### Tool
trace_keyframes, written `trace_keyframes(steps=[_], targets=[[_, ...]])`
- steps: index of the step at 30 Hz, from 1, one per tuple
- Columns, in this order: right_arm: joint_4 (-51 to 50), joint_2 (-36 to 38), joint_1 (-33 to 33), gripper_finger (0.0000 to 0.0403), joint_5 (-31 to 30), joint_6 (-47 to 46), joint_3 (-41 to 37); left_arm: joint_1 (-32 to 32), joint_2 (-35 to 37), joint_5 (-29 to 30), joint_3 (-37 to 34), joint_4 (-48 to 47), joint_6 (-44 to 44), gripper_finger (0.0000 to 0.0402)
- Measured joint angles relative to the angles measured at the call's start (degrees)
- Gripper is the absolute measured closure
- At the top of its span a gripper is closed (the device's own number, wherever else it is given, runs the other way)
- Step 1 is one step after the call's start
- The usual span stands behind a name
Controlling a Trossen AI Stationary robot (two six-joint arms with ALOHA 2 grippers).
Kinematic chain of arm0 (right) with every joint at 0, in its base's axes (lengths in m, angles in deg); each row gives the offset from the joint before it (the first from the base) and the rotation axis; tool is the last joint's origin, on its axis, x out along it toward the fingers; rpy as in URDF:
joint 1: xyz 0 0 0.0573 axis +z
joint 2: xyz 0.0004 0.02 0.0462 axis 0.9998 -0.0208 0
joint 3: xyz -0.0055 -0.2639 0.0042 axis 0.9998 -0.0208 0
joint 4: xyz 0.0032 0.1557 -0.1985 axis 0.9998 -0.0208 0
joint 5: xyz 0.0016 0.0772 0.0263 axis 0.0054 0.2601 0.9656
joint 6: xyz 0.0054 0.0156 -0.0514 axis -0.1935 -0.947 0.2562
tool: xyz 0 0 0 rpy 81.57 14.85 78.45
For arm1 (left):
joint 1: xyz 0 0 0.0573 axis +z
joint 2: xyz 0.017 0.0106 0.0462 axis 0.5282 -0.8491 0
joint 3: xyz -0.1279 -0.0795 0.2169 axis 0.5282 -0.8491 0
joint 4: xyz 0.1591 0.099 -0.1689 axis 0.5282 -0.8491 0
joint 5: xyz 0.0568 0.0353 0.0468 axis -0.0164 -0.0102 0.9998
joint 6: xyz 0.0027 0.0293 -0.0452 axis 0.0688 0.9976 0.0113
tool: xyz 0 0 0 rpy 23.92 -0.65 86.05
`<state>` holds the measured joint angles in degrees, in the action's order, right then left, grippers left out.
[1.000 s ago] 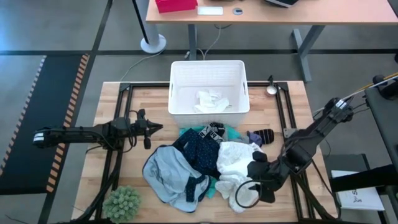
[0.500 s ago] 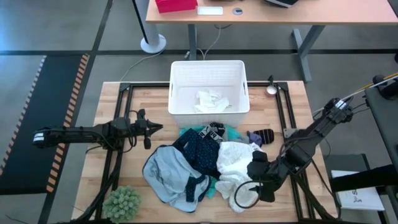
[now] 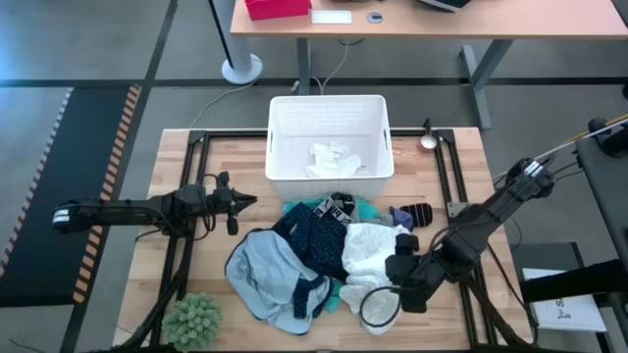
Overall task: Sort clothes
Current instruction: Put the white dress into the white bin
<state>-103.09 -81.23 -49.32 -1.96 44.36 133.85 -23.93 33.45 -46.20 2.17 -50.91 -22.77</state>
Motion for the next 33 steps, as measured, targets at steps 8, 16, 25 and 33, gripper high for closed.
trace_keyframes(steps=[8,16,25,33], targets=[[3.11,-8.50,-2.02,0.0093,4.74,0.49,0.00,0.00,0.00,0.00,0.00,0.01,0.01,0.0380],[5.88,-14.25,-4.07,0.0094,5.05,2.14,0.00,0.00,0.00,0.00,0.00,0.01,0.00,0.0380],[4.78,-17.33,-6.52,0.0191,5.88,5.77,0.09,0.01,0.00,0.00,0.00,-0.01,0.02,0.0380],[4.36,-16.83,-7.15,0.0383,6.38,10.53,0.04,-0.01,0.00,0.02,0.00,-0.01,0.02,0.0380]])
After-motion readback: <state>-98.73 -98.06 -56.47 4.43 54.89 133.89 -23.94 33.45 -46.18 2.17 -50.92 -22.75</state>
